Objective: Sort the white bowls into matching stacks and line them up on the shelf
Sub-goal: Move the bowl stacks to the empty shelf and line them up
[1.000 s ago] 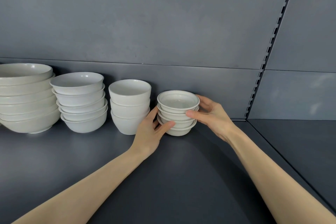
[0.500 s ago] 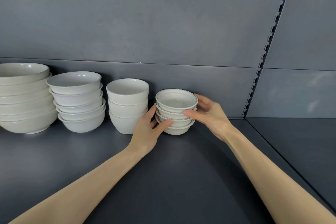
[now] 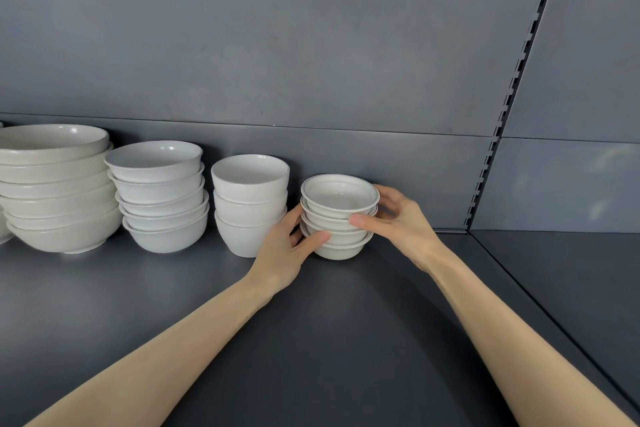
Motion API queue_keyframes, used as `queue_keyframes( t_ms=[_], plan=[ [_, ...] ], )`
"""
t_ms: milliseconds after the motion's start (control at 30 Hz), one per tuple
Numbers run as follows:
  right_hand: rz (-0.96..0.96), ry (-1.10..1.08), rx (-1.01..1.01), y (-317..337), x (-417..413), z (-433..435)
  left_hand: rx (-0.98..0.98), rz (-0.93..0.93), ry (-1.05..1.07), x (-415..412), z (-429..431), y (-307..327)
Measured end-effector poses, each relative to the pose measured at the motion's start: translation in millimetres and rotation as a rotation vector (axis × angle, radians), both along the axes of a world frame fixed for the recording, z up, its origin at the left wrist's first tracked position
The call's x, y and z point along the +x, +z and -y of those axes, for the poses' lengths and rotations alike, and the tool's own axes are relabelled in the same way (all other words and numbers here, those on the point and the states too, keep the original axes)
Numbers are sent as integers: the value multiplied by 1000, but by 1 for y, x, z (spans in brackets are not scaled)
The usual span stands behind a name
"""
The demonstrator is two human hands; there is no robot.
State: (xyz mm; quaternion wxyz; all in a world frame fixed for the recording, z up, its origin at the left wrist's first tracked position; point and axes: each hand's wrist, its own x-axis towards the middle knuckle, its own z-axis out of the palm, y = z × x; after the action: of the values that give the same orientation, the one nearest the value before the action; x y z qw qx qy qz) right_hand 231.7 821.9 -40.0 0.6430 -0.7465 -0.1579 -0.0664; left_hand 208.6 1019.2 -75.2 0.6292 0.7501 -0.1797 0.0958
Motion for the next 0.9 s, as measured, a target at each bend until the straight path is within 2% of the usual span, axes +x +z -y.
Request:
queue_keyframes(
  t_ms=[333, 900],
  plan=[
    [-9, 7, -76, 5, -4, 0, 58, -14, -15, -1, -2, 4],
    [26, 21, -72, 5, -8, -1, 95, -4, 1, -6, 0, 7]
  ],
)
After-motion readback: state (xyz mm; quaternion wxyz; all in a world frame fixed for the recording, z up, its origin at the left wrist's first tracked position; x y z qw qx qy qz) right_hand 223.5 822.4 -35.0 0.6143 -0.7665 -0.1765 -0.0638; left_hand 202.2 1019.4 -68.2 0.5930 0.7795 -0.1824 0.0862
